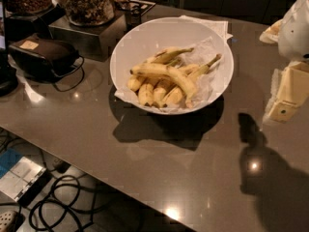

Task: Pick banana from white bowl

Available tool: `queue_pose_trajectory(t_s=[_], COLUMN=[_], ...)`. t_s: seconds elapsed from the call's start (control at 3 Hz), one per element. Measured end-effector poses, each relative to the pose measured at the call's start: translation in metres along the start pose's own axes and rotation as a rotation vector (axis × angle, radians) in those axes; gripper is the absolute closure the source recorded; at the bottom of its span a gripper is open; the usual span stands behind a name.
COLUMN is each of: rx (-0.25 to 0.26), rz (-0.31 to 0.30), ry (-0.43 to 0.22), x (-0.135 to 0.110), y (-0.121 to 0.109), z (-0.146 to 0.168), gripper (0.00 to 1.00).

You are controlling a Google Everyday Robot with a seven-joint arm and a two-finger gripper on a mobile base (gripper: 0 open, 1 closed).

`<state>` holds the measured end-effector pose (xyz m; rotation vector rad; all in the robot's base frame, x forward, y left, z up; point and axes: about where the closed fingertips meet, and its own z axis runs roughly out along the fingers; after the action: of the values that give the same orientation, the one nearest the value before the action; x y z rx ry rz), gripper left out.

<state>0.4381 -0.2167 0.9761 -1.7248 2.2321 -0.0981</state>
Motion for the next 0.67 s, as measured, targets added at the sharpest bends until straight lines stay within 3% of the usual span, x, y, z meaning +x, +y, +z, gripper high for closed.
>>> queue_pose_trajectory(t_s=[0.33,0.67], rx=[0.0,-0.028], rz=[0.0,-0.017], ry=[0.0,0.023], x=[0.0,-0.015], y=[0.0,0.005], z=[0.0,0.001], gripper=[0.0,0.0])
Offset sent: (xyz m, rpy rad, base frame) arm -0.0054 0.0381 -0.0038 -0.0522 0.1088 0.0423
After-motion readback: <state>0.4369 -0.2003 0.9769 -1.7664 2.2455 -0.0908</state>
